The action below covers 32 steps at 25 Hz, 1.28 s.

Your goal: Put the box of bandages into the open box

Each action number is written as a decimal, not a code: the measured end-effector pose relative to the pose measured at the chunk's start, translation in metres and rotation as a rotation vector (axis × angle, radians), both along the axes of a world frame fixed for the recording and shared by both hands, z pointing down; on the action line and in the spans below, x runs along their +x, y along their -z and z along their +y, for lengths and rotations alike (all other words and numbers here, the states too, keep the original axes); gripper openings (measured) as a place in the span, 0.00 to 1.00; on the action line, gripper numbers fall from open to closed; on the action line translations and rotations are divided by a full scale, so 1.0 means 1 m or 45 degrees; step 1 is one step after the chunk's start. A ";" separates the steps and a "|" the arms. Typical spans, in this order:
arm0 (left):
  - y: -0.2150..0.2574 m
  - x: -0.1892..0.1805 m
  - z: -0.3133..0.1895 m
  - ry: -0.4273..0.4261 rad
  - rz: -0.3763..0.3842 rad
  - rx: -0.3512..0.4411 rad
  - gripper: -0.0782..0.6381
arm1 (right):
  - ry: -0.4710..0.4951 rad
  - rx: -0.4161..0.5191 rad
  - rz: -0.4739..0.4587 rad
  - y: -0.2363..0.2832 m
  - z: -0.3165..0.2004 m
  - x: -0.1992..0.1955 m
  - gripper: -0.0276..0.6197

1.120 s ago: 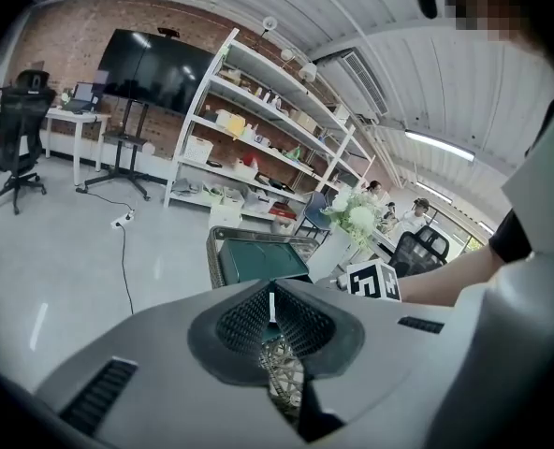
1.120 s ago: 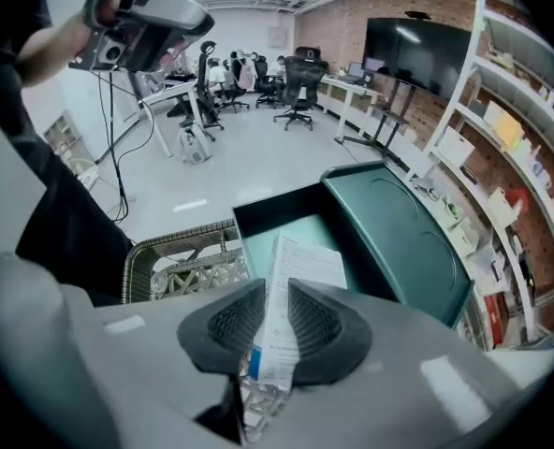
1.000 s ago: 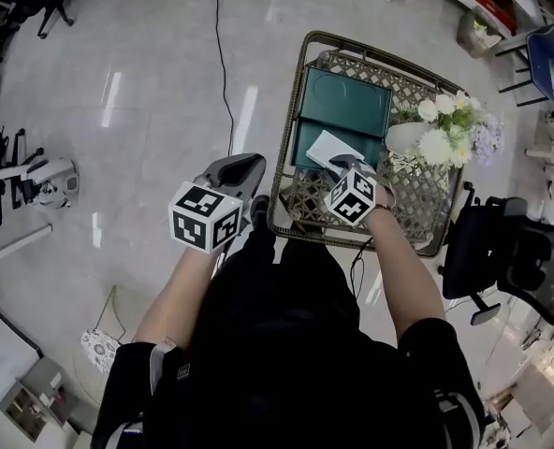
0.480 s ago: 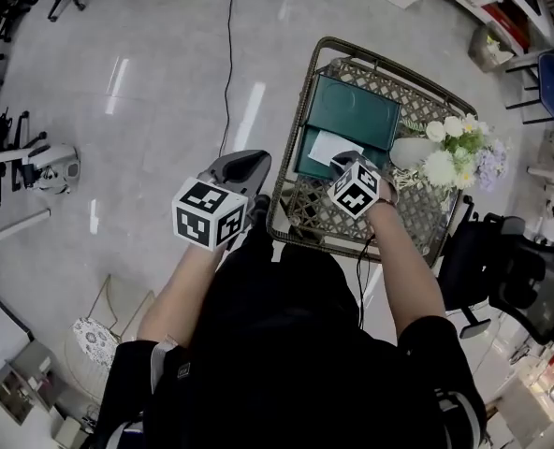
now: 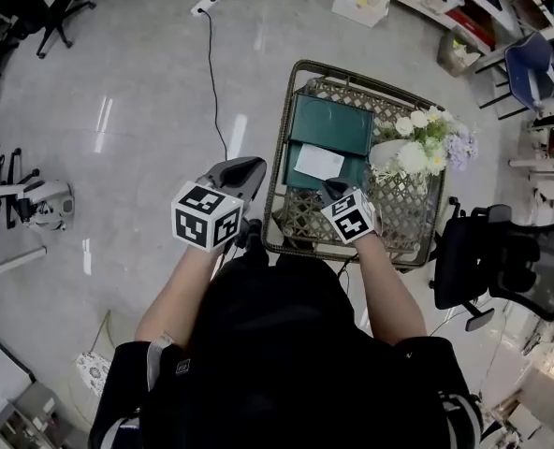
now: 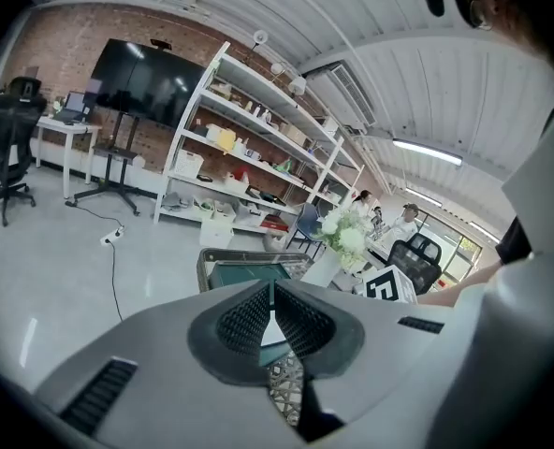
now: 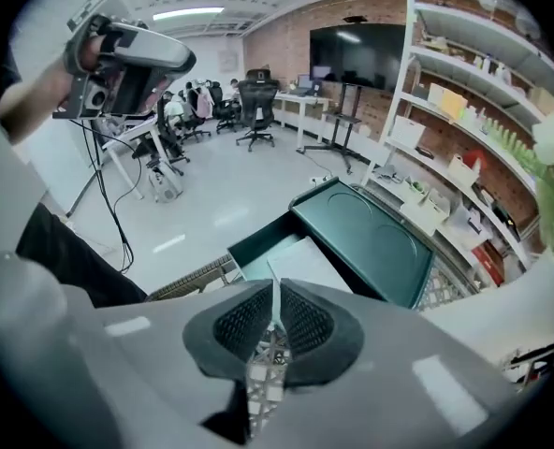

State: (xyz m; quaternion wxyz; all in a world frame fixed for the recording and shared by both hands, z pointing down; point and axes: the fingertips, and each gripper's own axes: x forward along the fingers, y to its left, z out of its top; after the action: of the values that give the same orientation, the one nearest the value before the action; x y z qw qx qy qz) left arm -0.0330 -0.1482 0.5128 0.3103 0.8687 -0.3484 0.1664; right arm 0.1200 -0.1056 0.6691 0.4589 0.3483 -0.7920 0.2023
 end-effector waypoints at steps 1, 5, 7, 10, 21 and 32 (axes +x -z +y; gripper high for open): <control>0.003 0.000 0.002 -0.012 0.006 0.013 0.14 | -0.025 0.011 -0.010 0.005 0.006 0.000 0.10; 0.012 0.000 0.012 -0.063 0.027 0.050 0.14 | -0.128 0.063 -0.040 0.026 0.026 0.003 0.10; 0.015 0.000 0.019 -0.098 0.034 0.056 0.14 | -0.188 0.097 -0.054 0.039 0.030 0.007 0.10; 0.021 0.004 0.030 -0.145 0.048 0.076 0.14 | -0.249 0.151 -0.057 0.059 0.035 0.014 0.10; 0.068 0.034 0.035 -0.213 0.034 0.255 0.14 | -0.370 0.400 -0.187 0.158 0.044 0.043 0.10; 0.148 0.068 0.049 -0.205 -0.011 0.517 0.14 | -0.481 0.685 -0.438 0.267 0.099 0.101 0.10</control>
State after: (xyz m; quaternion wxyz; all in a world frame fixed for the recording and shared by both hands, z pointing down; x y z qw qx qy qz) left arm 0.0352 -0.0991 0.3644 0.1132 0.9377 -0.3055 0.1206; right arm 0.2213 -0.0070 0.4022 0.1658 0.5573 -0.8042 0.1235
